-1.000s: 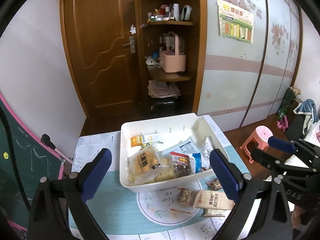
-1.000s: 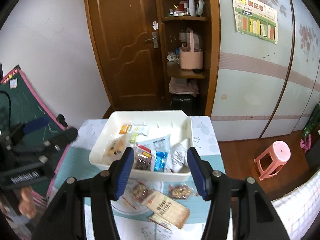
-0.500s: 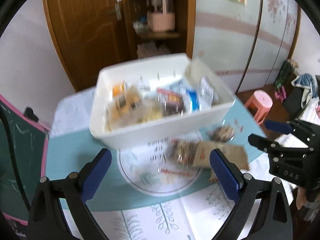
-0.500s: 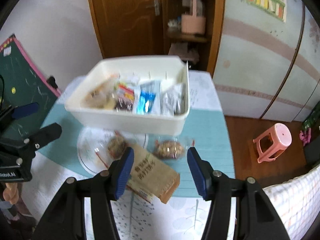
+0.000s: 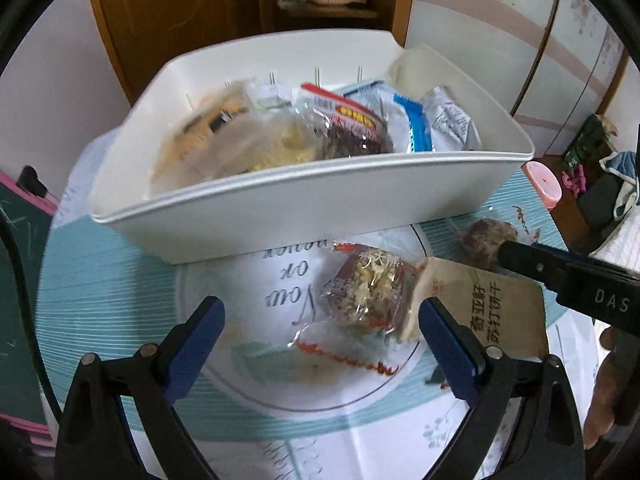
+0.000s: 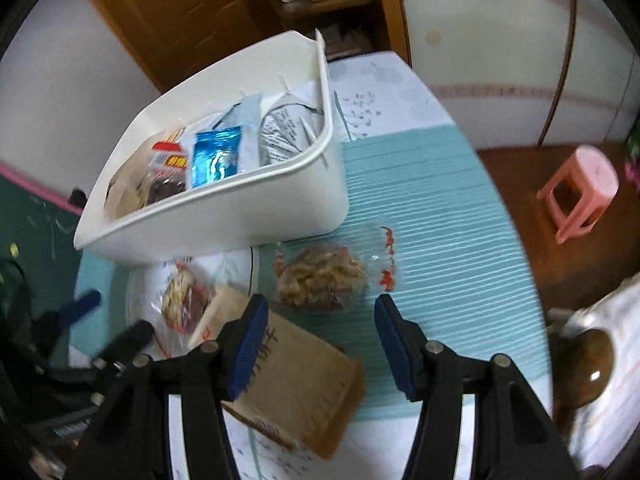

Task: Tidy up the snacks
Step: 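Withdraw both tools from the bin toward the brown biscuit and nut bags, then grasp the clear nut-snack bag with left tool while right grasps another clear nut bag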

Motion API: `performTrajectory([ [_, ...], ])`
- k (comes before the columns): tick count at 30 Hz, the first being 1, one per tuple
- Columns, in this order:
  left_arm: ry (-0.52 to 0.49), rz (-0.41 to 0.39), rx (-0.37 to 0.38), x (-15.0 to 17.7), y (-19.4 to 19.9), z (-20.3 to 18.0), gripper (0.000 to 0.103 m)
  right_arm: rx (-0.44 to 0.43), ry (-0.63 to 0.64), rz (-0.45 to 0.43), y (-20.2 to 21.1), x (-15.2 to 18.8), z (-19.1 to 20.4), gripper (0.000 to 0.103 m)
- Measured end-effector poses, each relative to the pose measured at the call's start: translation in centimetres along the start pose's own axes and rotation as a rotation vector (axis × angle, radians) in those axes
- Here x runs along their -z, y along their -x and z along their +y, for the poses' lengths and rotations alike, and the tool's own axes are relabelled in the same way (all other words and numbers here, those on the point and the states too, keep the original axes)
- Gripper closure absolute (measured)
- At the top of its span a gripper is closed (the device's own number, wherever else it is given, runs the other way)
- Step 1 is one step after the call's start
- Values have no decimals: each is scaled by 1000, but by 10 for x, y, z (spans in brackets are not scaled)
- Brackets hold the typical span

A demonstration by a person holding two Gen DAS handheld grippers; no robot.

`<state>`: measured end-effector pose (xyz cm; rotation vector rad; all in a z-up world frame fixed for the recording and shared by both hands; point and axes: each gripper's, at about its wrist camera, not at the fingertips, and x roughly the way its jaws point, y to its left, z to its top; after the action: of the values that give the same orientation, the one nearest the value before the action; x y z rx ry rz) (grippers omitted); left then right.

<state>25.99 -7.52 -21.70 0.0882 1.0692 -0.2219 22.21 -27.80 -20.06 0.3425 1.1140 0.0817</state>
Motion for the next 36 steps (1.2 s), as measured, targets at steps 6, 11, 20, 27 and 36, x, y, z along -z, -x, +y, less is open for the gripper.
performTrajectory([
  [6, 19, 29, 13, -3, -21, -2, 13, -29, -68, 14, -20, -3, -2, 46],
  [11, 66, 49, 67, -1, -34, 4, 21, -13, -73, -10, -25, -7, 2, 40],
  [20, 103, 59, 151, 4, -39, 11, 67, 103, 28, -61, -28, 0, 15, 49],
  [27, 156, 59, 138, 11, -32, 30, 68, 65, 21, -73, -21, 6, 6, 57],
  [36, 191, 21, 144, 20, 3, 59, 68, 31, 8, -149, 6, 16, 8, 57],
])
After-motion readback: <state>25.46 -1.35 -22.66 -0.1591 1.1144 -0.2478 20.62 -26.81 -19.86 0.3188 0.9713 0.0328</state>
